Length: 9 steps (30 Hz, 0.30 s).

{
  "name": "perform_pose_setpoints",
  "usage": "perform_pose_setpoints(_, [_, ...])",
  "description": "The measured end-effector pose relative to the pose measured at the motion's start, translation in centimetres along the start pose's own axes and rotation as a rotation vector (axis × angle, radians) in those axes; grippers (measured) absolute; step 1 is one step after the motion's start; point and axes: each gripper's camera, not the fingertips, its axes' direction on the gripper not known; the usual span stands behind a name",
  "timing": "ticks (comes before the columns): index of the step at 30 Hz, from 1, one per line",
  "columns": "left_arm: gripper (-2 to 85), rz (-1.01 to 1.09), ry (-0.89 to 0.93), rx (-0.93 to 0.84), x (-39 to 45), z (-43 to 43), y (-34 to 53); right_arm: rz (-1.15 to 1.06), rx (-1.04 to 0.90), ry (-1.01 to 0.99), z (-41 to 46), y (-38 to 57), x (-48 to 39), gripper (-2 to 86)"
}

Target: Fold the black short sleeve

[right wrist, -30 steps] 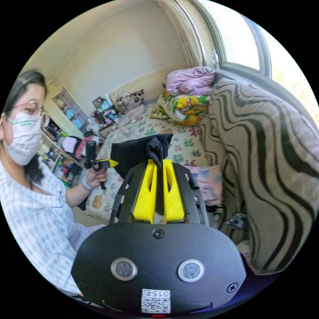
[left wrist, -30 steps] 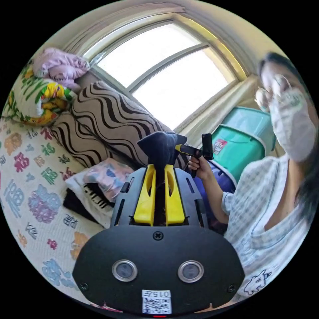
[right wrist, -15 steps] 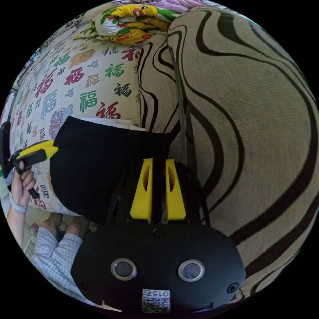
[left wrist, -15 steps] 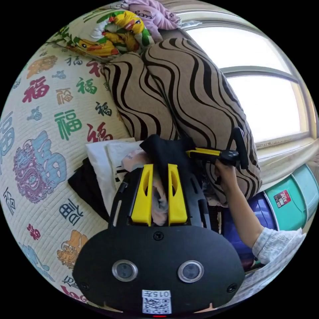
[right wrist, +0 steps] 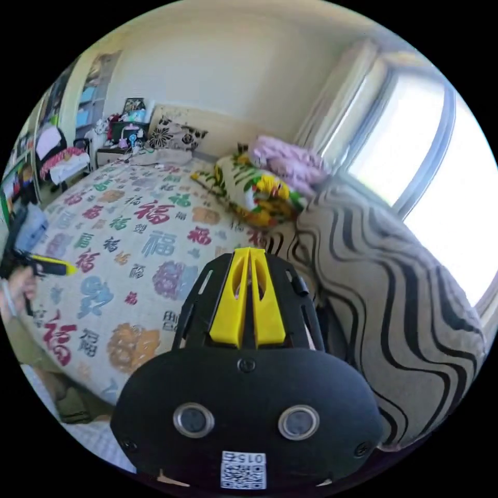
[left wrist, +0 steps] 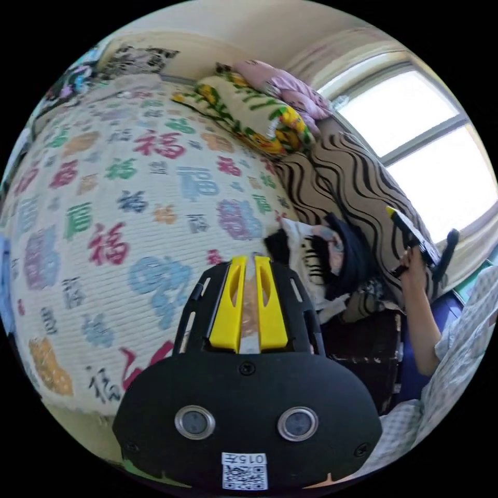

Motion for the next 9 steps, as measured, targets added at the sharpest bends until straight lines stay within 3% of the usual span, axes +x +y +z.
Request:
perform_pose_setpoints(2, [3.5,-0.049,-0.14,0.05,-2.4,-4.3,2.1,-0.085,0.159,0.189,-0.2,0.5,-7.2,-0.9])
perform_pose_setpoints(4, [5.2,-0.123,-0.306,0.095,-6.0,-9.8,4.7,-0.156,0.199,0.195,0.0,0.2,-12.1,-1.0])
perform_pose_setpoints(9, [7.7,-0.362,-0.484,0.125,-15.3,-19.7,10.1,-0.215,0.194,-0.212,0.5,-1.3,-21.5,-1.0])
